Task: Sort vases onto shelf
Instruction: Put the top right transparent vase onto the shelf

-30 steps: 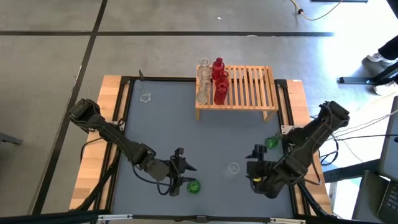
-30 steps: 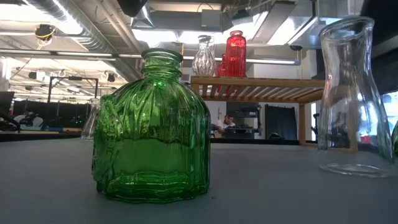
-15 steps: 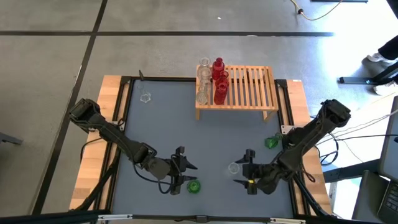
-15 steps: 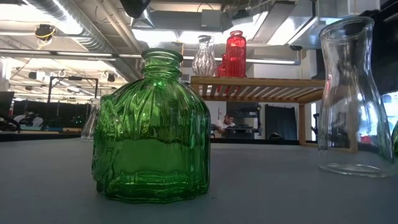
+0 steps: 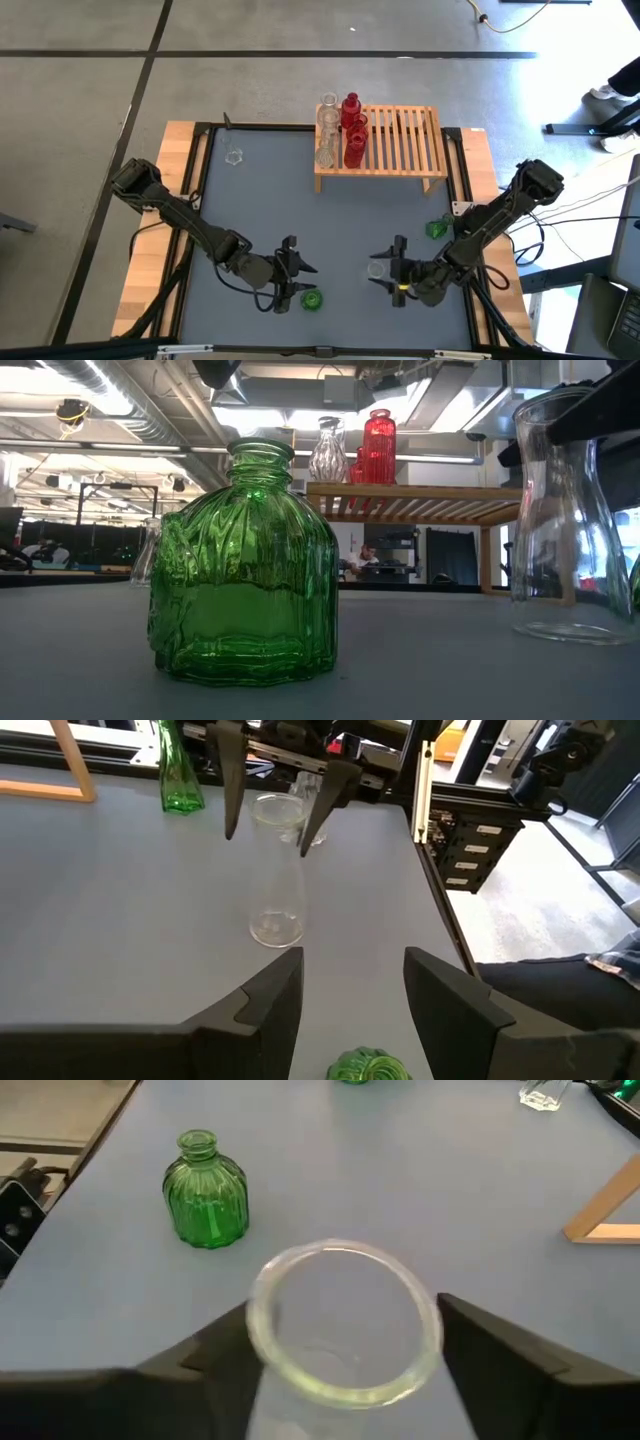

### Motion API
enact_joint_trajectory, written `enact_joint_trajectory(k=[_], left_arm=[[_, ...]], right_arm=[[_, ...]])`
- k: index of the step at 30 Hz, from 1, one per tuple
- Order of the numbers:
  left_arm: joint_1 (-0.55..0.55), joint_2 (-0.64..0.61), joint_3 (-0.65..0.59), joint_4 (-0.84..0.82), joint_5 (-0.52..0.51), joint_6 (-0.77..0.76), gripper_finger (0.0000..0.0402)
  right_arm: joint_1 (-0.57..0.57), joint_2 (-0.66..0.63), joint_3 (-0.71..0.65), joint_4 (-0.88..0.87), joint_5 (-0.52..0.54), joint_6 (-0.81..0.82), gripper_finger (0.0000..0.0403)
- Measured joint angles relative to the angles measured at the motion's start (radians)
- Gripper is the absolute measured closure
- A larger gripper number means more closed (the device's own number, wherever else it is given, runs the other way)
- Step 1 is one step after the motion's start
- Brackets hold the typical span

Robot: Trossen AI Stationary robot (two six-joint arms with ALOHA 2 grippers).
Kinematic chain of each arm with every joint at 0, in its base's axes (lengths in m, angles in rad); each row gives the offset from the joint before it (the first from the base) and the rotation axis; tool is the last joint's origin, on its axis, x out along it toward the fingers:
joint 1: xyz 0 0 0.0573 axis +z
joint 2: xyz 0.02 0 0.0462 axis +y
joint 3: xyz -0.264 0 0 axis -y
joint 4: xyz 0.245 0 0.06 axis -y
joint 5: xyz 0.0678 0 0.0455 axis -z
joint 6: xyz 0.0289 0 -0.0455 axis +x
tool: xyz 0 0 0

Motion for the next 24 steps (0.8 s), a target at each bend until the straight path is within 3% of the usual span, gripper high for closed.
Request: enact_joint_trajectory(k=[6, 14, 19, 24], left_arm=[[0.000, 0.000, 0.000, 0.000, -0.007, 0.006, 0.0234], [0.000, -0.010, 0.000, 0.009, 0.000, 0.053, 0.0234], [0.006, -0.057, 0.000, -0.002, 0.001, 0.104, 0.0234], [0.006, -0.122, 0.000, -0.022, 0.007, 0.169, 0.0234]], right_arm=[[0.000, 0.000, 0.000, -0.006, 0.011, -0.019, 0.0255], [-0.016, -0.054, 0.057, -0.032, 0.042, -0.152, 0.0255], [-0.081, -0.166, 0.151, -0.196, 0.044, -0.235, 0.0235], [-0.184, -0.313, 0.257, -0.364, 0.041, -0.339, 0.0248]])
